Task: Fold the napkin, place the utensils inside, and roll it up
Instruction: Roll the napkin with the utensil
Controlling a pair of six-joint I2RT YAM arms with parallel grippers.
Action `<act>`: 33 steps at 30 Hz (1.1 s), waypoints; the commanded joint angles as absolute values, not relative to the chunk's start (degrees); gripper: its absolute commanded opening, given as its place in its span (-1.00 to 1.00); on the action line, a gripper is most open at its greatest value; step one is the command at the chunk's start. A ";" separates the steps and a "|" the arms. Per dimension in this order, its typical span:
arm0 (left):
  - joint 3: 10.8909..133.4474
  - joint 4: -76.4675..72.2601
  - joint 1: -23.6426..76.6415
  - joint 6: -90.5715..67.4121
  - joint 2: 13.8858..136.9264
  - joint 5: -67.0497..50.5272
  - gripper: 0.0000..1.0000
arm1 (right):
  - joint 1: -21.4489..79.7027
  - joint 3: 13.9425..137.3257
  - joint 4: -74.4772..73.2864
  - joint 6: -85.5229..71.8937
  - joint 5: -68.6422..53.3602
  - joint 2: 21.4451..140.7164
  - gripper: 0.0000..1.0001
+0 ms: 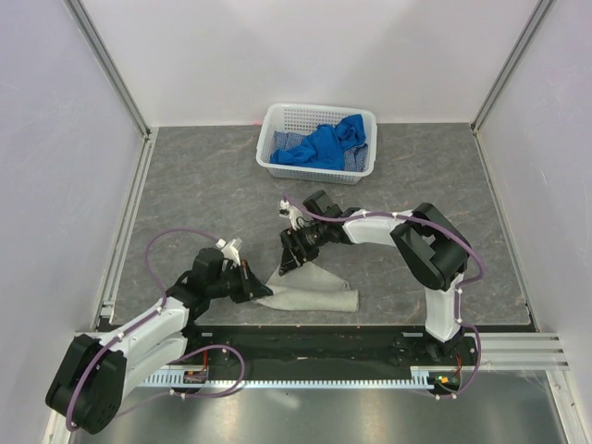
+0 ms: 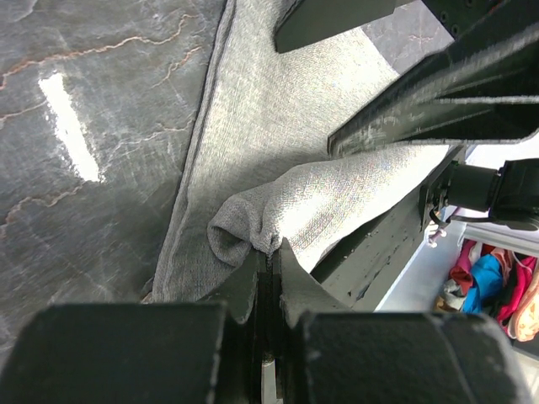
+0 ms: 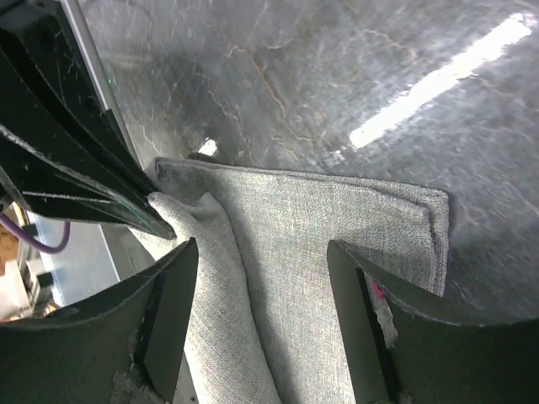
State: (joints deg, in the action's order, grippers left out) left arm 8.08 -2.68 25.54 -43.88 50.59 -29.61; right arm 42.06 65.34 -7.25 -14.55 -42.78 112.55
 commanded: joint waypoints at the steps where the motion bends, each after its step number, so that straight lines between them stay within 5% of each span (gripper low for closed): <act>1: 7.82 -0.35 25.84 -46.58 49.05 -27.86 -0.96 | 39.64 61.70 -7.73 -16.08 -30.86 112.42 0.45; 15: 9.66 3.42 25.75 -47.02 51.93 -22.24 -0.96 | 38.50 62.49 -8.44 -14.68 -30.06 113.03 0.45; 24: 14.23 5.71 25.14 -46.23 62.58 -22.24 -0.96 | 39.72 61.70 -10.02 -6.69 -29.89 101.02 0.46; 33: 16.26 7.38 23.82 -45.53 64.68 -23.90 -0.96 | 59.29 50.81 -7.57 3.34 -0.37 86.33 0.52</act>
